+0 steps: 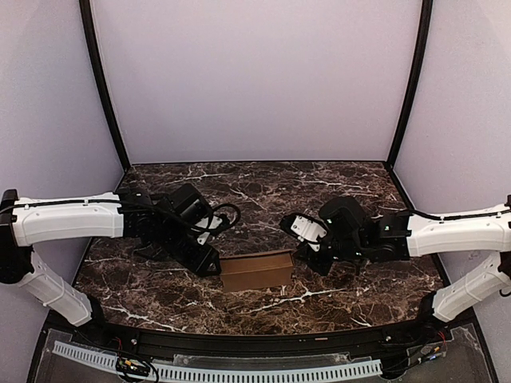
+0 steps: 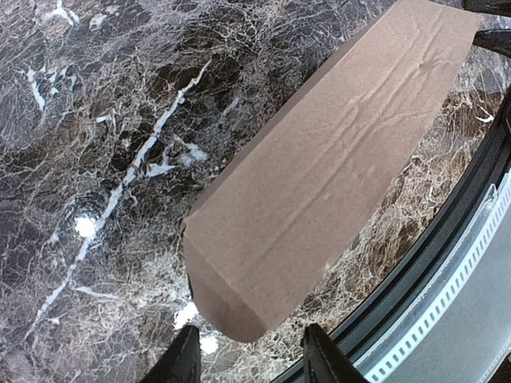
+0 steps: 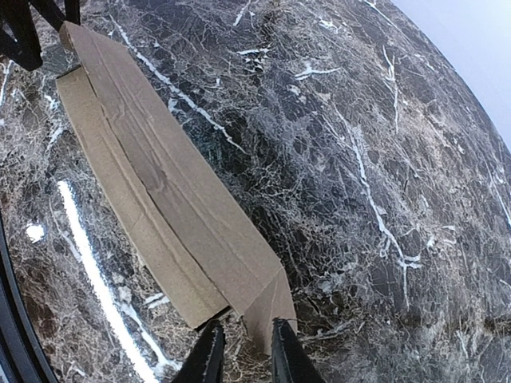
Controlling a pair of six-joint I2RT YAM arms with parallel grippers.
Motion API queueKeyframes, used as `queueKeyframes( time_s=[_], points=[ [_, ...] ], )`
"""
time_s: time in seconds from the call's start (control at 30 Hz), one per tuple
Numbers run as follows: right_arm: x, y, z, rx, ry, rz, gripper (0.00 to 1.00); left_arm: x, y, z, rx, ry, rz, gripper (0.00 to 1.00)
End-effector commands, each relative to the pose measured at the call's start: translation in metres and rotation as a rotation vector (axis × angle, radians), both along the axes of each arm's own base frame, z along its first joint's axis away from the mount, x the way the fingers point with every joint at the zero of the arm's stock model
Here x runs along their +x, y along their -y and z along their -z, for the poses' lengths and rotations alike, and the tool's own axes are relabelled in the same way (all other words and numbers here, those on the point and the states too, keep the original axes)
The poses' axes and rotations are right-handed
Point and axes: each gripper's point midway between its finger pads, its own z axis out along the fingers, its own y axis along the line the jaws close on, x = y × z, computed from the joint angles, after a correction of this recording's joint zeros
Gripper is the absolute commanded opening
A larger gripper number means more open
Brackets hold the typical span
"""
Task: Fold the paper box
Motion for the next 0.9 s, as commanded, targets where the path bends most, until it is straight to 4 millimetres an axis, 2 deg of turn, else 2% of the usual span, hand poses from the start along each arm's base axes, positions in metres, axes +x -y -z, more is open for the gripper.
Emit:
queueKeyframes(
  time_s=[0.0,0.2,0.5,0.87],
  points=[
    [0.003,-0.006,-0.010,0.018,0.015,0.002,0.19,0.004,0.003,-0.003,0.009,0.028,0.009,0.43],
    [0.003,-0.006,-0.007,0.009,0.015,0.001,0.18,0.006,0.005,-0.002,0.015,0.037,0.011,0.41],
    [0.011,-0.007,-0.007,-0.016,0.041,0.022,0.23,0.007,0.008,-0.004,0.017,0.045,0.022,0.38],
    [0.014,-0.010,-0.009,-0.022,0.051,0.017,0.13,0.007,0.008,-0.002,0.025,0.047,0.029,0.31]
  ],
)
